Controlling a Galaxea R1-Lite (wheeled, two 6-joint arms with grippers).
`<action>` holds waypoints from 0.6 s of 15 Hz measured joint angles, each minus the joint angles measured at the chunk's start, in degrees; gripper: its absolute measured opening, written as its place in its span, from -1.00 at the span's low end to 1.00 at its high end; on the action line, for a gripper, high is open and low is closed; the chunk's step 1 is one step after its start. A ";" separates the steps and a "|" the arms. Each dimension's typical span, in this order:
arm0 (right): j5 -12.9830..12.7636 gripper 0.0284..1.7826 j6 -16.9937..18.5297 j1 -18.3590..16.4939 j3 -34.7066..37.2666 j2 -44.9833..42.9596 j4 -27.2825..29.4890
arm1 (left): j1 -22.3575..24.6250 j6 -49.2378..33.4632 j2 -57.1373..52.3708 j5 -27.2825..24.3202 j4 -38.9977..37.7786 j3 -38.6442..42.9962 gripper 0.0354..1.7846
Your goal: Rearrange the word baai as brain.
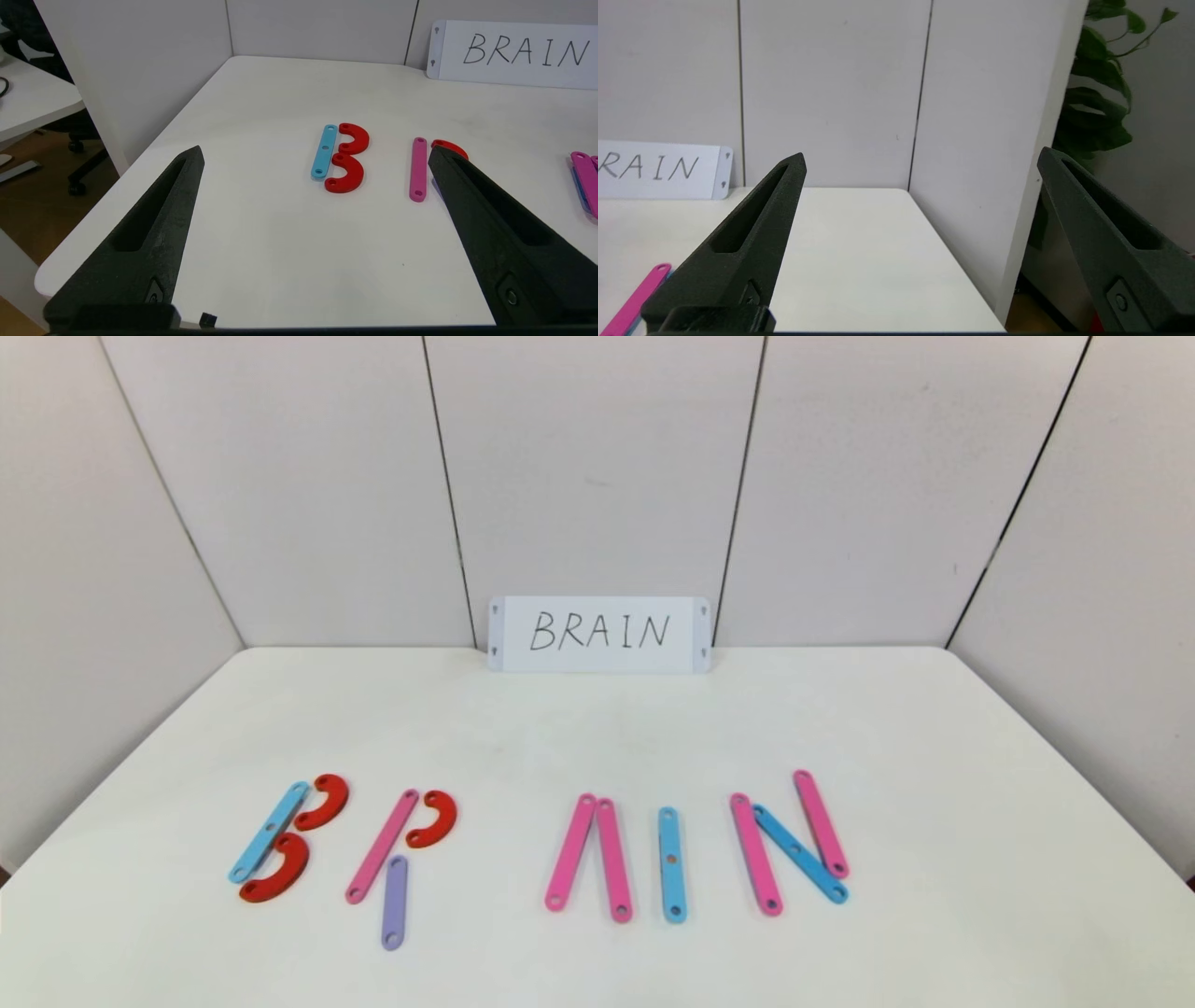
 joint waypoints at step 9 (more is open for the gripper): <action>4.19 0.94 0.72 0.00 0.02 0.00 13.73 | -0.02 0.62 0.00 -3.60 -3.16 4.94 0.89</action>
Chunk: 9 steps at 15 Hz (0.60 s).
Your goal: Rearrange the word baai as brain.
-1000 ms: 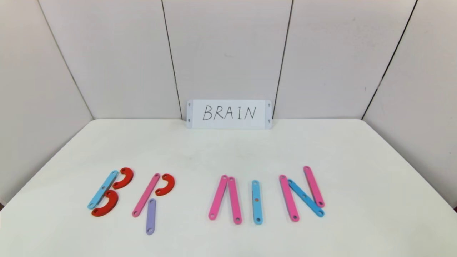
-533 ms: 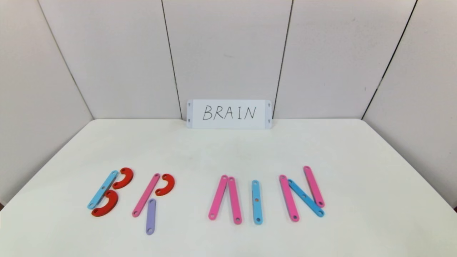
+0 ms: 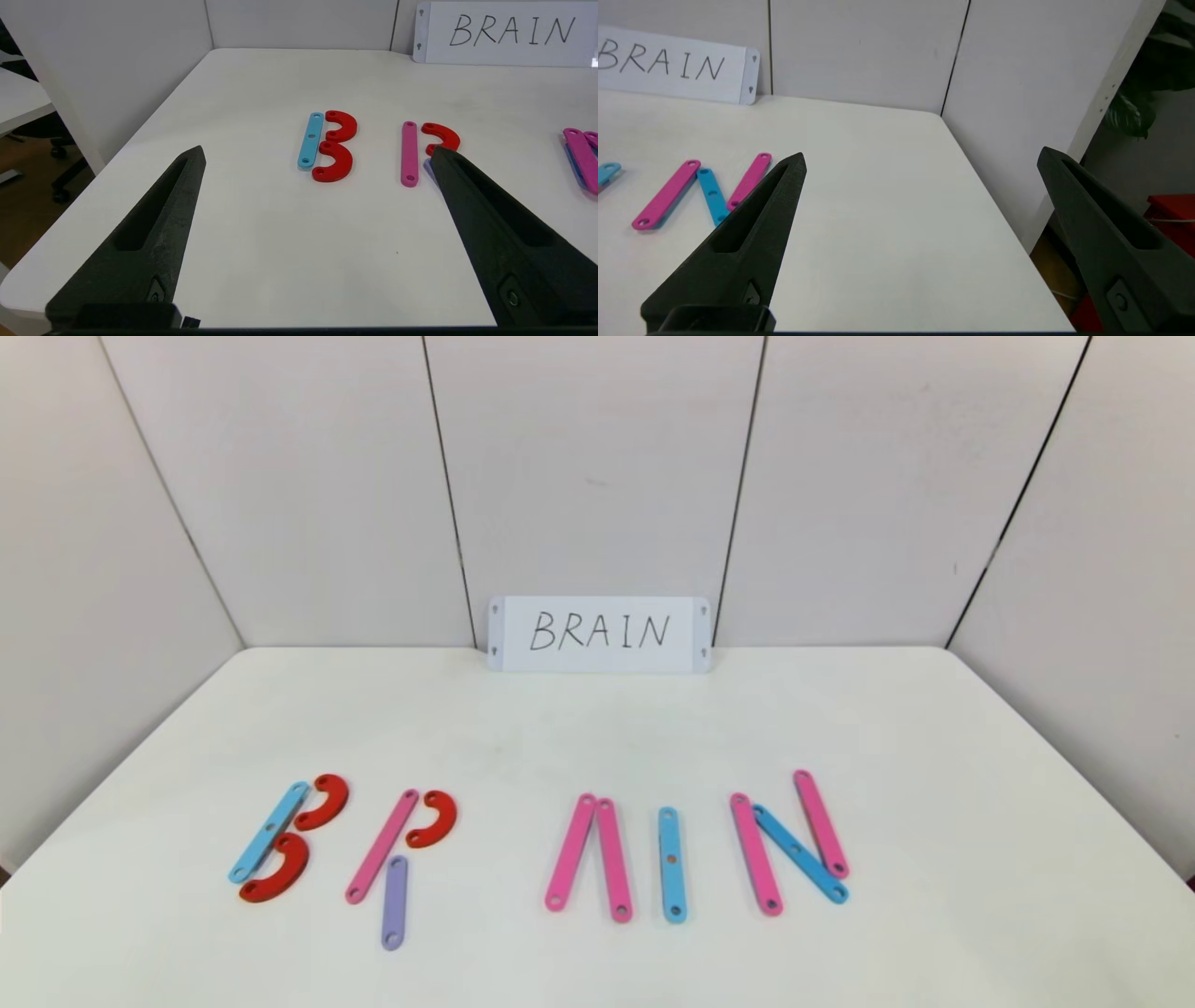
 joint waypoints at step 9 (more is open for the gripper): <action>6.36 0.94 1.44 0.00 0.00 -0.02 7.25 | 0.02 0.85 0.00 -0.38 0.82 0.13 0.89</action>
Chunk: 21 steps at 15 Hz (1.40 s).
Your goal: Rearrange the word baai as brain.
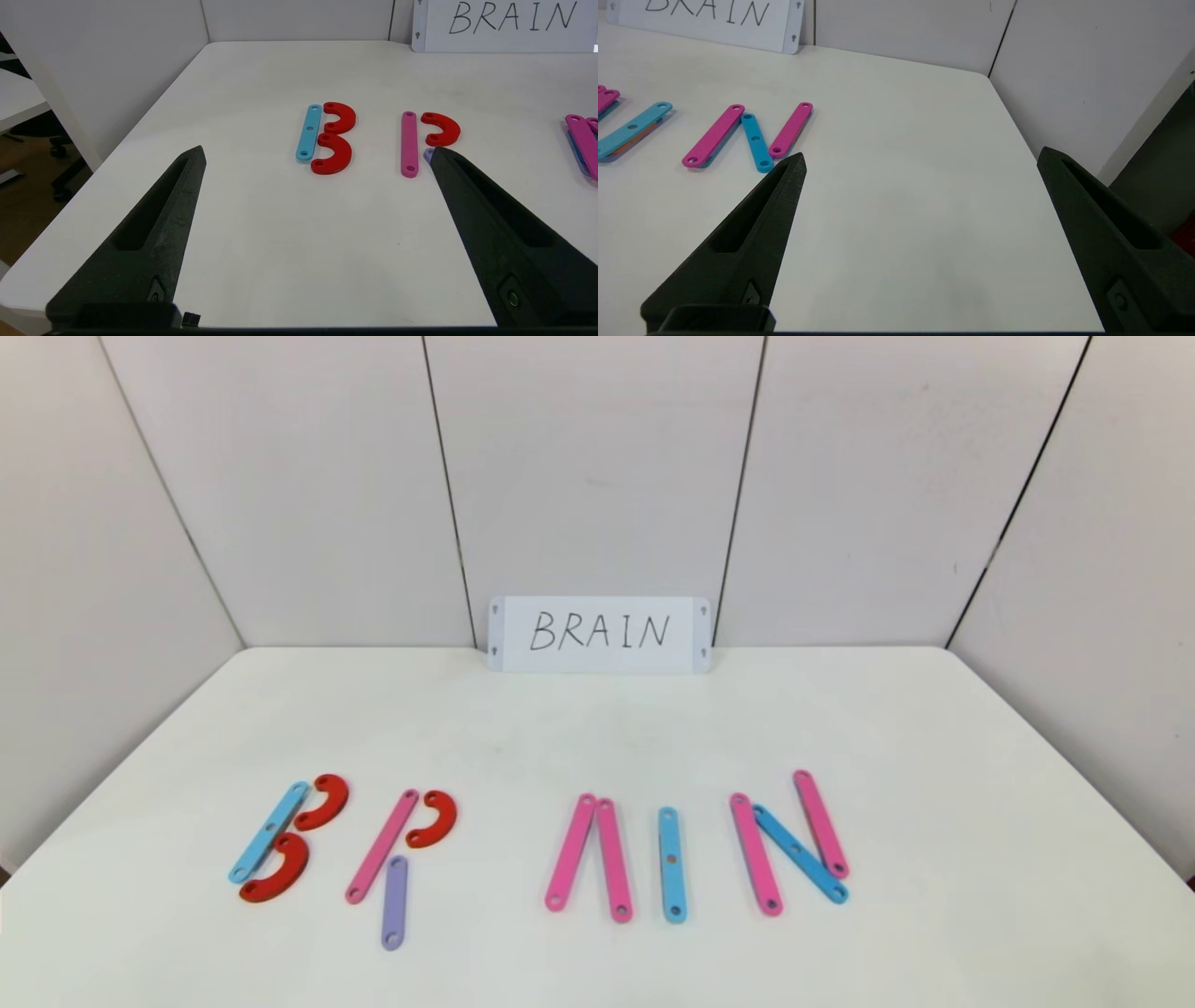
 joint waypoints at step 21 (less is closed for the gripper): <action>0.98 0.94 3.25 -0.02 0.00 0.00 4.02 | 0.00 4.36 0.00 -6.94 2.56 1.77 0.89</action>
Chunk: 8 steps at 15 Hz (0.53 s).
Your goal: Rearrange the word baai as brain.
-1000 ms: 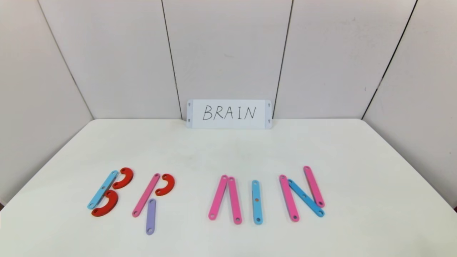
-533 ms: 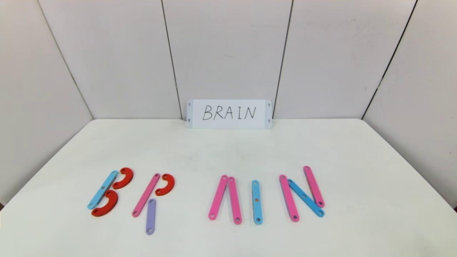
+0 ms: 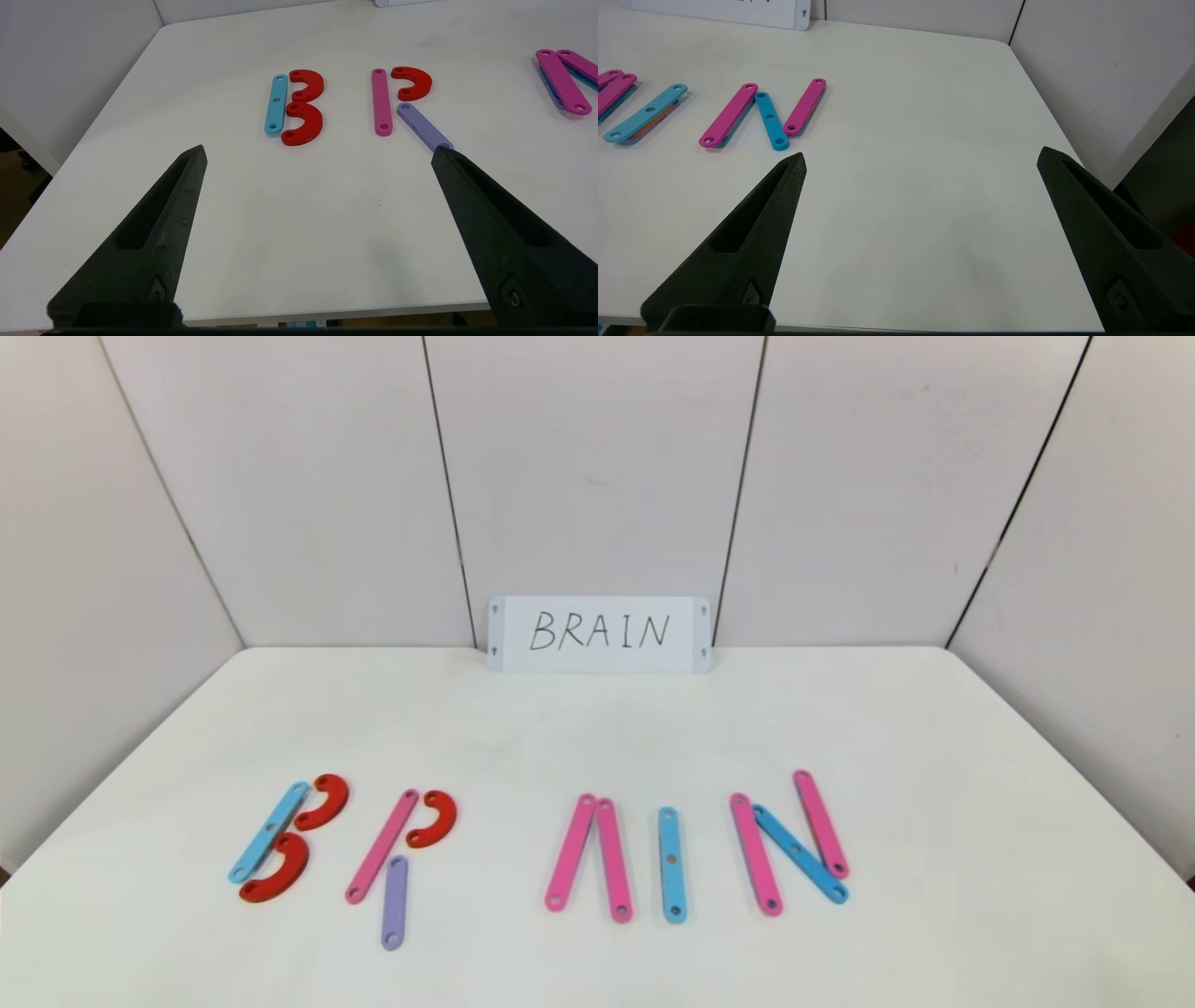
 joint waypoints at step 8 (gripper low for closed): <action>-0.46 0.94 2.45 0.00 0.00 0.00 -0.04 | 0.00 -0.55 0.00 -0.24 -0.16 0.10 0.89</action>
